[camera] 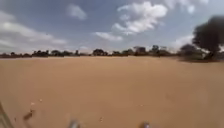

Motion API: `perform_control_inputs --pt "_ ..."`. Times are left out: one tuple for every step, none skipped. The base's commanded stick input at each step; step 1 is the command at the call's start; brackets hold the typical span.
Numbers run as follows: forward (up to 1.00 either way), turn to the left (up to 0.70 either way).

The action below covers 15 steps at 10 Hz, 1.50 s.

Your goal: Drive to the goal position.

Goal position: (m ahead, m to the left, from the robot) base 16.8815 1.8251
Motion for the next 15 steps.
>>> perform_control_inputs --pt "0.7 0.0" --pt "0.7 0.0" --pt "0.7 0.0" --pt "0.7 0.0" --pt "0.7 0.0" --pt "0.7 0.0" --pt "0.7 0.0" --pt "0.7 0.0" --pt "0.7 0.0" --pt "0.7 0.0" --pt "0.7 0.0" --pt "0.7 0.0" --pt "0.7 0.0" --pt "0.7 0.0" --pt "0.7 0.0"
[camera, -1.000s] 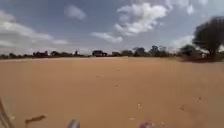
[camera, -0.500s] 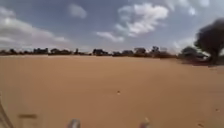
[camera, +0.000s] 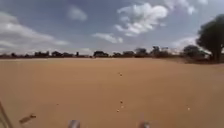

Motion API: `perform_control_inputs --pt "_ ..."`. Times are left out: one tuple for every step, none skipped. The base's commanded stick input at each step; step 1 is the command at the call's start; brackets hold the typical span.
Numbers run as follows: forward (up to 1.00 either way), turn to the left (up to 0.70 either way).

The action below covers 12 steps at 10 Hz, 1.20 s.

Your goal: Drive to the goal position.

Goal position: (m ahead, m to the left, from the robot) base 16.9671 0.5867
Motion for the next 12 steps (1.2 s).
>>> perform_control_inputs --pt "0.7 0.0" --pt "0.7 0.0" --pt "0.7 0.0" --pt "0.7 0.0" --pt "0.7 0.0" --pt "0.7 0.0" --pt "0.7 0.0" --pt "0.7 0.0" --pt "0.7 0.0" --pt "0.7 0.0" --pt "0.7 0.0" --pt "0.7 0.0"
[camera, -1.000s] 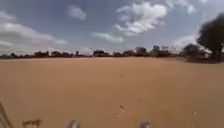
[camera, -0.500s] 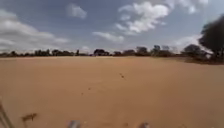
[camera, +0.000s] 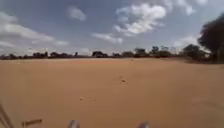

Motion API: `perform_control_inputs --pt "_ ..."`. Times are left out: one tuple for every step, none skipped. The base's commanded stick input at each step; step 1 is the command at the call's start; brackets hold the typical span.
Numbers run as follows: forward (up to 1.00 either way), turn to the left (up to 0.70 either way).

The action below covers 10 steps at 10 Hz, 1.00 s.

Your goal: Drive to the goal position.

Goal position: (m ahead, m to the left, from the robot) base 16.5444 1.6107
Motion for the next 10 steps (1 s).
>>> perform_control_inputs --pt "0.7 0.0" --pt "0.7 0.0" --pt "0.7 0.0" --pt "0.7 0.0" --pt "0.7 0.0" --pt "0.7 0.0" --pt "0.7 0.0" --pt "0.7 0.0" --pt "0.7 0.0" --pt "0.7 0.0"
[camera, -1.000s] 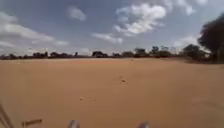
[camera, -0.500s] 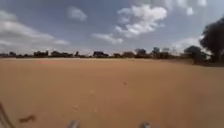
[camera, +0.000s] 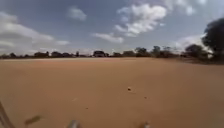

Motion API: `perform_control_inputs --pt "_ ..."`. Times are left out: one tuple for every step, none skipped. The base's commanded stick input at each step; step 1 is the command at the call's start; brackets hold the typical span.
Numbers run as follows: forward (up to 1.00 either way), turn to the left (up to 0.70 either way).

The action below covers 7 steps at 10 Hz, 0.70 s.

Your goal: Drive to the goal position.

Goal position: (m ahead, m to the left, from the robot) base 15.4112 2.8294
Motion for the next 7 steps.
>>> perform_control_inputs --pt "0.7 0.0" --pt "0.7 0.0" --pt "0.7 0.0" --pt "0.7 0.0" --pt "0.7 0.0" --pt "0.7 0.0" --pt "0.7 0.0"
